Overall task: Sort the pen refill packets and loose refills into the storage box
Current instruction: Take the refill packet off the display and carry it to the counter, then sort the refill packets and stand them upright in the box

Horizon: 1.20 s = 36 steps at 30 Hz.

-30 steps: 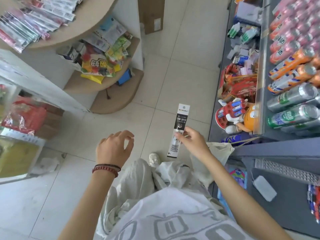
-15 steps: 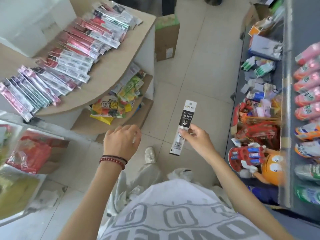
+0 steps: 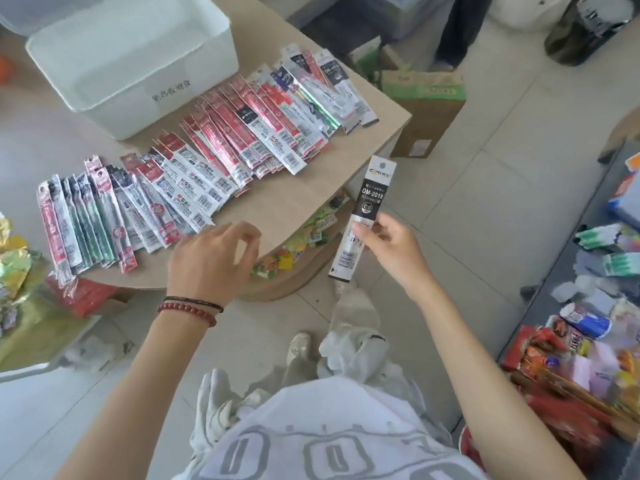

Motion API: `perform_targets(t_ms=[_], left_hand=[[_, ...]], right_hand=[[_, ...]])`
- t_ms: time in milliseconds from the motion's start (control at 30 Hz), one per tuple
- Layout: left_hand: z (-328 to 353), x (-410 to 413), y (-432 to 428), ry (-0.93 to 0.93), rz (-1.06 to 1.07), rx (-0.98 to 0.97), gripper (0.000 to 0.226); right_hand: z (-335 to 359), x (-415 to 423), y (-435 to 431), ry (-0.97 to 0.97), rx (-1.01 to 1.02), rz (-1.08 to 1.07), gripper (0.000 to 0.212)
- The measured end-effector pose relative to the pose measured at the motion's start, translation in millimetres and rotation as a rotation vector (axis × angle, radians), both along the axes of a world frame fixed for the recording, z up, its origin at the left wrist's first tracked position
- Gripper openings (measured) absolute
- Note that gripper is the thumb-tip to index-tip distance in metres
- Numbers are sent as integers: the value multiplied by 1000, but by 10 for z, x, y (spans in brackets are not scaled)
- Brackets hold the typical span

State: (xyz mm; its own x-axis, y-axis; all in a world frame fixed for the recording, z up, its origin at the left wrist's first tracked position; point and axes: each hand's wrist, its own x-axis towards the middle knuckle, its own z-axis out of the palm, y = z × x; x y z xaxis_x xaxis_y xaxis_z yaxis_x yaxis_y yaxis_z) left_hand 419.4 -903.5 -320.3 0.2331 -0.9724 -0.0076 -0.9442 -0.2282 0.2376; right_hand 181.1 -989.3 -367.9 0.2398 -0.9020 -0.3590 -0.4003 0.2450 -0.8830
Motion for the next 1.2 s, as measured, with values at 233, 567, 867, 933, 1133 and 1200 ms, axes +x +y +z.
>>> perform_targets(t_ms=[233,567,867,933,1133,1200], left_hand=[[97,-40,-500,-27,307,43,20],[85,93,-654,-37,536,84,29],[-37,445,-702,-28,569,92,27],[-93,516,-664,-18,589,90,26],[-122,757,-582,12,627,122,28],[-108,869,-558,-5,634,136,29]], right_hand=[[115,401,-1162,-21,-20,339,24],[321,1188,-1716,-9,-101,717,15],[325,1577,-1735,95,-149,721,38],[273,1685,-1721,137,-197,726,43],[149,2011,-1697,200,-277,724,37],[126,2094,-1705,232,-301,720,37]])
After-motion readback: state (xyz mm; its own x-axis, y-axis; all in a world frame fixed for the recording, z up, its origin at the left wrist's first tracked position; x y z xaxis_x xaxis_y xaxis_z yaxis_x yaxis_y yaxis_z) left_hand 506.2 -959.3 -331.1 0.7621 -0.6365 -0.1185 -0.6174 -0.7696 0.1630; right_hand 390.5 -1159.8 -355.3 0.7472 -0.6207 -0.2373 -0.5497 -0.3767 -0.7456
